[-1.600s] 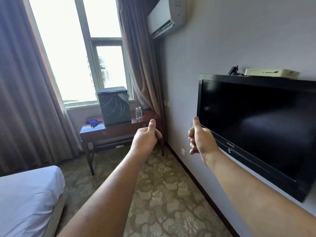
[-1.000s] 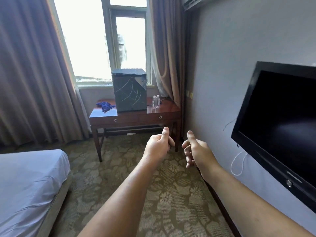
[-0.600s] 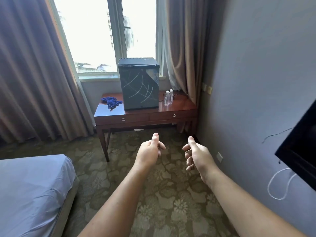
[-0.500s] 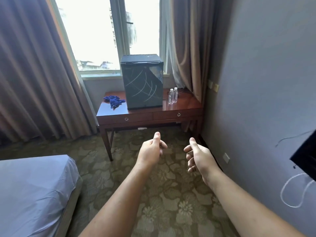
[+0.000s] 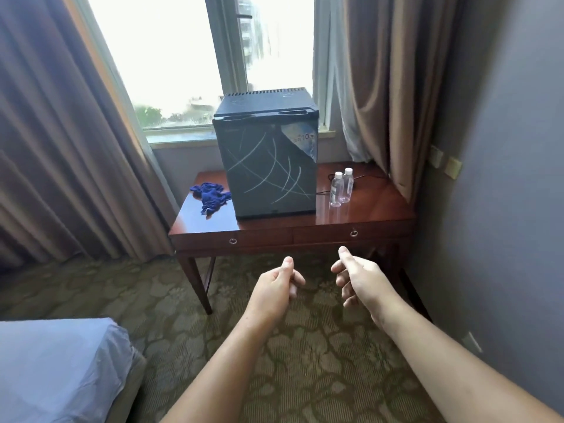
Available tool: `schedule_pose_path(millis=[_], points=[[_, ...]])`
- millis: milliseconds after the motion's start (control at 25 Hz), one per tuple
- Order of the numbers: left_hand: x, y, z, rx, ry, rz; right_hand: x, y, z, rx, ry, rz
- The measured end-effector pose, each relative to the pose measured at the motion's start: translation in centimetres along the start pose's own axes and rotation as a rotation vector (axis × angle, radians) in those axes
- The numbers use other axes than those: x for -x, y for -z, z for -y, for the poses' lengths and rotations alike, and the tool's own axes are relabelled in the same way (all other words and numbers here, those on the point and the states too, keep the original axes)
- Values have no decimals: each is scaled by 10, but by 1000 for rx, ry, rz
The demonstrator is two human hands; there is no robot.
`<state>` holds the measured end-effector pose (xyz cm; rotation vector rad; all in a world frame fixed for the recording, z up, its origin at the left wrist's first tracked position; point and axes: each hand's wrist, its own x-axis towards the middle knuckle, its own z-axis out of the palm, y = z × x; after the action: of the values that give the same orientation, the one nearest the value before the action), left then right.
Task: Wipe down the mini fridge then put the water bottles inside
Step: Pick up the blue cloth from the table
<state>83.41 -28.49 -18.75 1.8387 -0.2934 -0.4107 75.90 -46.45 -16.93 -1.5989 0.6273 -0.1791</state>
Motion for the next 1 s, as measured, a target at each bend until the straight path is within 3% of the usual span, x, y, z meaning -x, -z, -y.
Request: schedule_pose_path(millis=[320, 680, 1000], points=[[-187, 114, 45, 145, 93, -163, -193, -141, 23, 136, -46, 223], [-381, 284, 87, 48, 189, -208, -364, -336, 60, 187, -202, 293], [-544, 342, 122, -100, 296, -116, -514, -446, 47, 169, -275, 309]])
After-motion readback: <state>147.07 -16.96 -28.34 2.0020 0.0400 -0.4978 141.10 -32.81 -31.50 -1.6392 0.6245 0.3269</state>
